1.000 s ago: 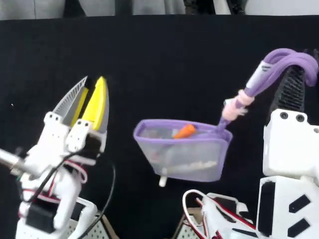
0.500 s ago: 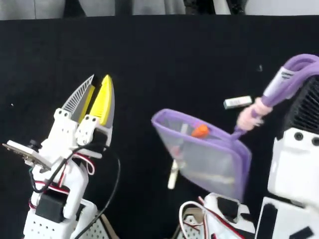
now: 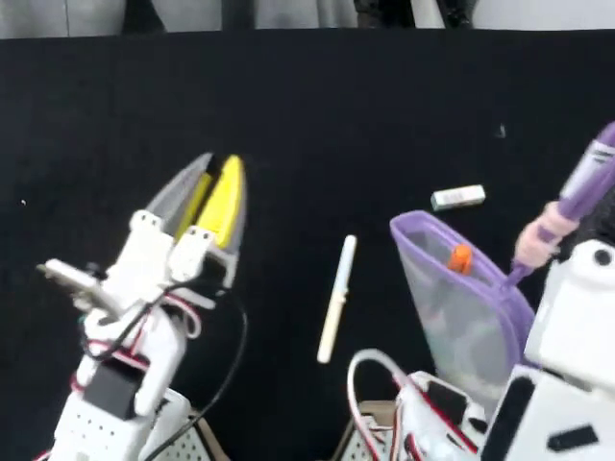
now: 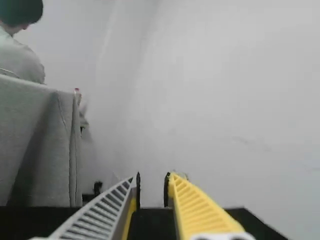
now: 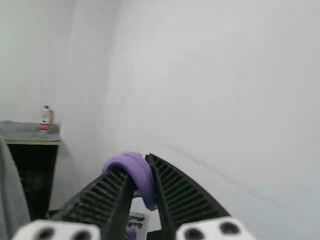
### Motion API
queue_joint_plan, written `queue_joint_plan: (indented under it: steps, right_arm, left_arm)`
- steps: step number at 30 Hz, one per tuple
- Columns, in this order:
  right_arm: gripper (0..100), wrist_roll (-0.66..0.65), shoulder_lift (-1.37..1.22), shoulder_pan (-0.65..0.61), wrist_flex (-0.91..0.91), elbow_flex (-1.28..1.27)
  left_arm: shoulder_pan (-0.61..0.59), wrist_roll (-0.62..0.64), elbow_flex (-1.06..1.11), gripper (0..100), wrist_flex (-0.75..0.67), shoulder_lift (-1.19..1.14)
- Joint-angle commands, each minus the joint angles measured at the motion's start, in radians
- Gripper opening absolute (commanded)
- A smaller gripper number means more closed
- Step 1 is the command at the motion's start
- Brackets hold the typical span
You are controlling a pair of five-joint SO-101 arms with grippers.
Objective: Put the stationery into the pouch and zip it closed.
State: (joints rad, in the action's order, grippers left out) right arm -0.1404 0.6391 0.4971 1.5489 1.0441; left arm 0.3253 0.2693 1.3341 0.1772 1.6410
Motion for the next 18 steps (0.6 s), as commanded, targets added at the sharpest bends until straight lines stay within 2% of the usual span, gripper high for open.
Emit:
queue_joint_plan:
  steps: [1, 4, 9, 12, 15, 18]
  right_arm:
    - [1.1, -0.011, -0.018, 0.167, 0.008, -0.067]
    - [1.1, -0.012, -0.018, 0.219, 0.008, -0.14]
    - [1.1, -0.012, -0.018, 0.315, 0.003, -0.213]
    - [1.1, -0.005, -0.025, 0.327, -0.021, -0.211]
    - [1.1, 0.055, -0.03, 0.327, -0.101, -0.219]
    - [1.1, 0.163, -0.065, 0.327, -0.178, -0.208]
  left_arm:
    - [0.104, -0.109, 0.019, 11, -0.143, -0.166]
    - [0.139, -0.16, -0.018, 11, -0.199, -0.351]
    - [0.143, -0.17, -0.183, 11, -0.199, -0.707]
    - [0.15, -0.17, -0.251, 11, -0.201, -0.885]
    - [0.147, -0.172, -0.277, 11, -0.204, -0.957]
    - [0.058, -0.161, -0.275, 11, -0.206, -0.921]
